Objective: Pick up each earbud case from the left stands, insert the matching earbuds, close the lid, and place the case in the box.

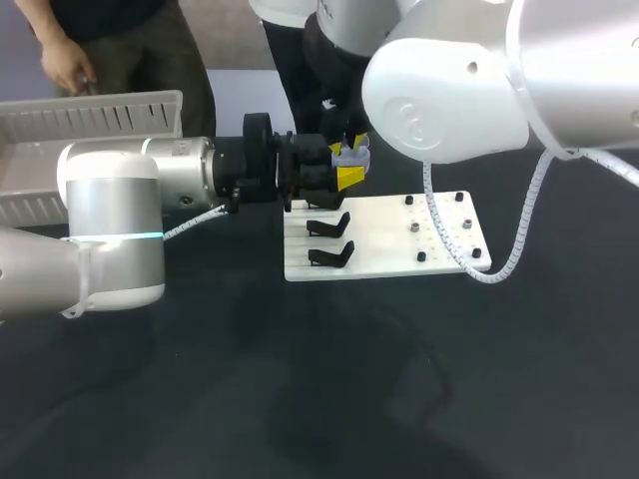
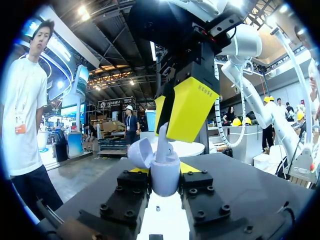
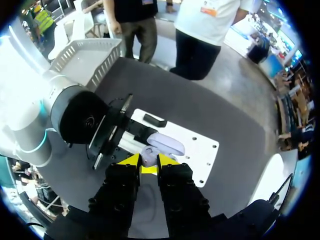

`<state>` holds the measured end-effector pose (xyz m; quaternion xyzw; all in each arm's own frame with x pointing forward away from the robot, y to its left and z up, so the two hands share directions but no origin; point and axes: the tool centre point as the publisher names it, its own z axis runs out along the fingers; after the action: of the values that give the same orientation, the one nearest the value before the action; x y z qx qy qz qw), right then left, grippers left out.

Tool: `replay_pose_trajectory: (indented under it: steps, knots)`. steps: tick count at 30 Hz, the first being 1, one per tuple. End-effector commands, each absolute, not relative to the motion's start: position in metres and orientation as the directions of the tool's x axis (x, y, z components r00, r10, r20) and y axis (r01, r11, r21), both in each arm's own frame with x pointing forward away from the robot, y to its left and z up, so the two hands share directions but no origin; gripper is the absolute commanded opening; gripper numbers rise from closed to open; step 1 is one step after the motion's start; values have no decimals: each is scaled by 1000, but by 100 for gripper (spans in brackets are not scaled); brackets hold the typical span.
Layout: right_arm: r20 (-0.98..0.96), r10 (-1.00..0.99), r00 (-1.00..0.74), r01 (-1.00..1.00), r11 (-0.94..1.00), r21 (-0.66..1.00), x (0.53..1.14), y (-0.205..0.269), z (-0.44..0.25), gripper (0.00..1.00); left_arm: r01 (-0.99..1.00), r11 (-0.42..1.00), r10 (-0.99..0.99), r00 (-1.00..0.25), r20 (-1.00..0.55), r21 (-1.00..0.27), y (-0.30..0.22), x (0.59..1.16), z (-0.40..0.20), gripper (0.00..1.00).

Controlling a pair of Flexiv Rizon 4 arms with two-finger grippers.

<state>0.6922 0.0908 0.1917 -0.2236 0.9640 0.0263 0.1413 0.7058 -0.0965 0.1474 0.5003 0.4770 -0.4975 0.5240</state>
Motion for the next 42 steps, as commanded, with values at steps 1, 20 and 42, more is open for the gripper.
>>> replay_pose_trajectory:
  steps: [1, 20, 42]
  knots:
    - [-276, -427, -861, -441, 897, -12, 695, 93, 189, 0, 999, 6, -45, 52, -998, 51, -97, 706, 147, 0]
    - [-254, -452, -855, -455, 889, -50, 698, 91, 184, 0, 999, 6, -45, 52, -998, 51, -97, 706, 147, 0]
    - [-250, -457, -853, -457, 887, -61, 699, 89, 183, 34, 999, 6, -45, 52, -998, 51, -97, 706, 147, 0]
